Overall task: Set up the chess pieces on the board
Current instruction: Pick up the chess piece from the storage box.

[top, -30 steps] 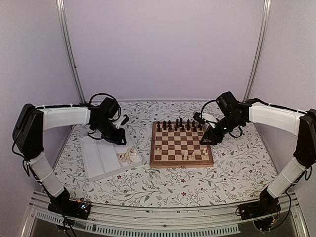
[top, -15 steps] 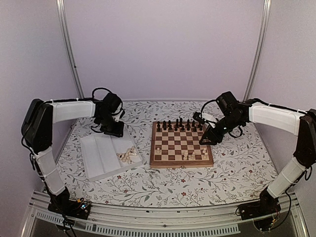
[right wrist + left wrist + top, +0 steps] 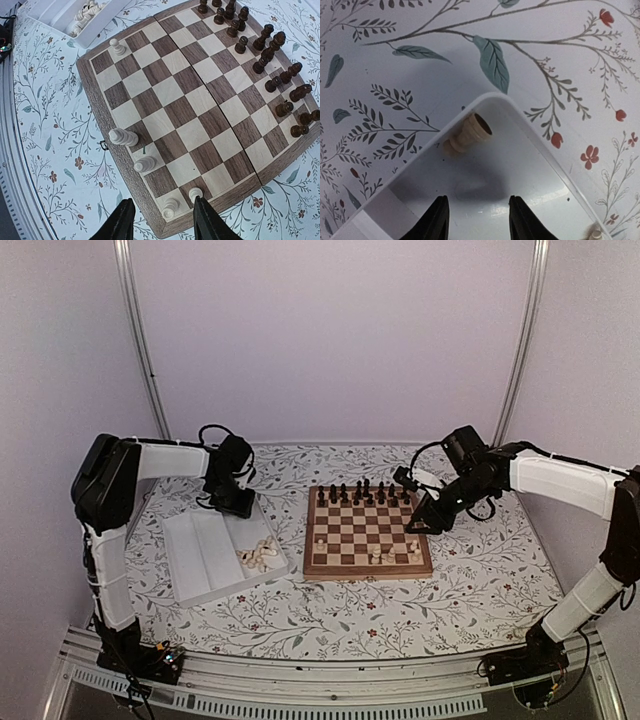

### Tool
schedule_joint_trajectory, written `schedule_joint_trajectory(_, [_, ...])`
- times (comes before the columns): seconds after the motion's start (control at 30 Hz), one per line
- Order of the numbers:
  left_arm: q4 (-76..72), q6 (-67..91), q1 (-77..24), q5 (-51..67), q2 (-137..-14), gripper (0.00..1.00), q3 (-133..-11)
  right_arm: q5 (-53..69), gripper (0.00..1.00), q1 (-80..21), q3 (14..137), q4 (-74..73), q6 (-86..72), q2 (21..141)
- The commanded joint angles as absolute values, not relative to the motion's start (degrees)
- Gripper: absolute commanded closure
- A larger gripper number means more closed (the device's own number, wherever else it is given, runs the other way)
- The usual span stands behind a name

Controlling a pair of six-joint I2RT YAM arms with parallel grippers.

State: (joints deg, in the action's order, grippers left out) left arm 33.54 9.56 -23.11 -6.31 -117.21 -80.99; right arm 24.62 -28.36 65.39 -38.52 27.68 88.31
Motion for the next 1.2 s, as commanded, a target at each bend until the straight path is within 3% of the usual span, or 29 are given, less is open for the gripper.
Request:
schedule_joint_trajectory(0.0, [30.7,7.7,-22.7,-9.7,-118.5,0.55,-83.0,24.6,0.57,-28.3,64.3,-37.8,27.6,86.6])
schedule_joint_trajectory(0.43, [24.3,0.1,-22.7,-7.5,-121.7,0.48,-84.5,24.3,0.57,-28.3,64.4,-37.2,27.8,87.8])
schedule_joint_trajectory(0.73, [24.9,0.1,-23.1,-3.4,-121.2,0.60,-82.5,24.1,0.57,-28.2,63.9,-37.0,27.9,88.2])
schedule_joint_trajectory(1.17, [28.9,3.2,-23.3,-6.7,-119.1,0.77,-80.6,25.4,0.57,-28.2,64.9,-37.2,27.9,90.3])
